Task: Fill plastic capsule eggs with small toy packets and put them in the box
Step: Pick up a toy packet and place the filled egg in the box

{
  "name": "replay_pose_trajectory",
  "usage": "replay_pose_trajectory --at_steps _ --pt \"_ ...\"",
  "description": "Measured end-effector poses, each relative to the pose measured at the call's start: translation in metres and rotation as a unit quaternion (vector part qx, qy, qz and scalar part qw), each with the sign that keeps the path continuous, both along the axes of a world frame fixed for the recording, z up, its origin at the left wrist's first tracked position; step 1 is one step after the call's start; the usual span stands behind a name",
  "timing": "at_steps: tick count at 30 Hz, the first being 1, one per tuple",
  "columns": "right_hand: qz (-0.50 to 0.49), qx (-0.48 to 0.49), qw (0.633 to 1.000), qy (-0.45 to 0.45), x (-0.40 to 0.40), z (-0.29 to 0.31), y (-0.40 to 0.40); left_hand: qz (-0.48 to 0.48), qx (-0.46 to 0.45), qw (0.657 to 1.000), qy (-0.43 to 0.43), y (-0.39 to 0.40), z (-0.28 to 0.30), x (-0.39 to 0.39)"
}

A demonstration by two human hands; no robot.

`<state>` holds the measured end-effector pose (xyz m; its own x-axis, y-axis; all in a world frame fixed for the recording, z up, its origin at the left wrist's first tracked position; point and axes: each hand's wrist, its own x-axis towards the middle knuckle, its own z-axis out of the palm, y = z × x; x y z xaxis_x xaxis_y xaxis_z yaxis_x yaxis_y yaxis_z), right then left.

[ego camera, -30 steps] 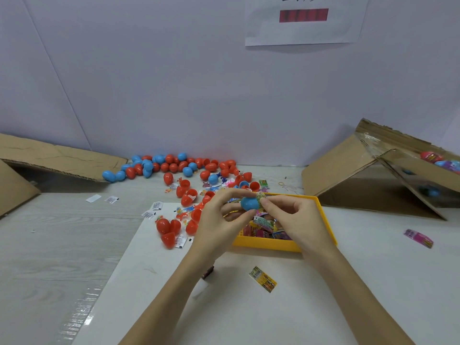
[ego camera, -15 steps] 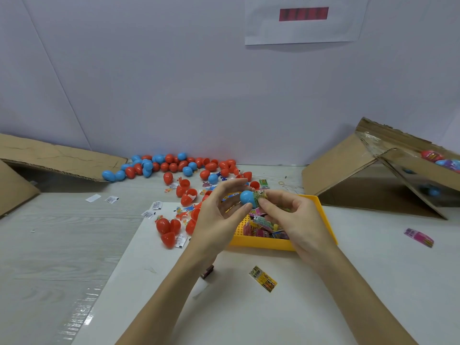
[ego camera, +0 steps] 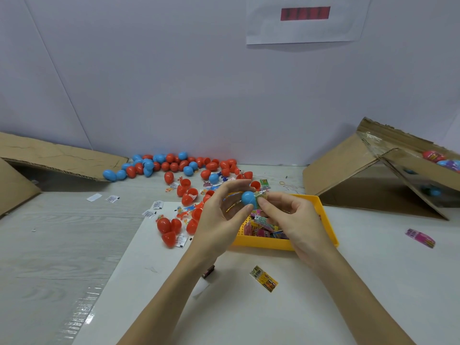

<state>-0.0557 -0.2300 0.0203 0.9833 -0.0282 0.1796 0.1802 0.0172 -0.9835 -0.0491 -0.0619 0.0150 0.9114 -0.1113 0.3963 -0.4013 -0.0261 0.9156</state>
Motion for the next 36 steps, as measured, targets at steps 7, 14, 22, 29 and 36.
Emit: replay_pose_trajectory --at_steps 7,14,22,29,36 --pt "-0.027 0.024 0.999 0.020 0.005 -0.003 -0.002 0.054 0.014 0.998 -0.011 -0.001 -0.001 0.001" --pt "-0.136 -0.280 0.932 -0.184 0.003 -0.008 0.001 0.090 0.088 0.991 0.043 -0.004 -0.003 0.003" --pt "-0.083 -0.412 0.871 -0.254 0.003 -0.014 0.009 0.129 0.134 0.980 0.064 0.002 -0.007 0.007" --pt "0.025 -0.294 0.942 -0.161 0.006 -0.007 -0.001 0.122 0.254 0.957 -0.067 0.014 -0.006 0.010" --pt "-0.016 -0.281 0.953 -0.111 0.007 -0.009 -0.004 0.077 0.259 0.956 -0.113 0.014 -0.005 0.009"
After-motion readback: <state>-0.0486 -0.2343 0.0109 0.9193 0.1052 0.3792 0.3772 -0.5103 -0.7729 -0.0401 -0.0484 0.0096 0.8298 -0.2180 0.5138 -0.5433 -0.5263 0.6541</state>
